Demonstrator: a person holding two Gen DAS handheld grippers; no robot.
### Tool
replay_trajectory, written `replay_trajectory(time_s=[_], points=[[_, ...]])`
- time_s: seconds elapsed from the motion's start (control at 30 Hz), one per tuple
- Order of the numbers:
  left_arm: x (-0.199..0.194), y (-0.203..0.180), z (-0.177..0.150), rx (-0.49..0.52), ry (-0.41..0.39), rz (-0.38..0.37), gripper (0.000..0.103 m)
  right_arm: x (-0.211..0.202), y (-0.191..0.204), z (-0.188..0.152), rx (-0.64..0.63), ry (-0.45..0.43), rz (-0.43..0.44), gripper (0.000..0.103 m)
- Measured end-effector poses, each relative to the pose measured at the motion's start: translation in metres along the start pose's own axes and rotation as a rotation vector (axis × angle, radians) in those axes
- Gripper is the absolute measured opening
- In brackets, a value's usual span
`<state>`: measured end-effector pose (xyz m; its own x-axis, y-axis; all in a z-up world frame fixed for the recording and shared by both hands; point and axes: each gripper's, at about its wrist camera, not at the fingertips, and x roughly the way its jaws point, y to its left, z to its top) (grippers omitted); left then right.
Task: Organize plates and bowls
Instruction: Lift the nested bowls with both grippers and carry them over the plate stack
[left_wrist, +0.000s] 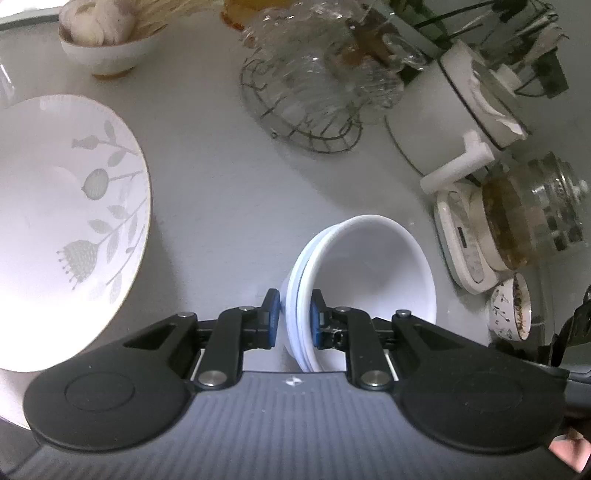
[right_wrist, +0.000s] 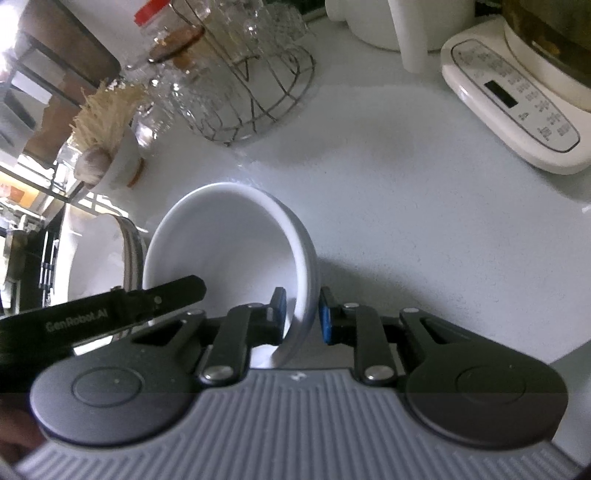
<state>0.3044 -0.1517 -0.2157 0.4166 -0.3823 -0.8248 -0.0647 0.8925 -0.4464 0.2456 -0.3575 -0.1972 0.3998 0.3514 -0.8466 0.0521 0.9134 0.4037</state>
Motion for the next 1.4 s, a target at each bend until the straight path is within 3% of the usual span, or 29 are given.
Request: replay_trajectory(time_s=[0.53,1.03,1.4], points=[[-0.045,-0.03,-0.034,0.098,-0.014,-0.035,0.02,-0.062,0.004,-0.038,0.011,-0.159,0.0,0.022],[-0.061,-0.036,-0.082,0.152,0.03,-0.013,0.02,-0.084,-0.009,-0.093,0.064,-0.176,-0.007,0.022],[-0.075,-0.049,-0.071,0.199,0.048,-0.03,0.02,-0.102,-0.001,-0.088,0.08,-0.228,-0.016,0.022]])
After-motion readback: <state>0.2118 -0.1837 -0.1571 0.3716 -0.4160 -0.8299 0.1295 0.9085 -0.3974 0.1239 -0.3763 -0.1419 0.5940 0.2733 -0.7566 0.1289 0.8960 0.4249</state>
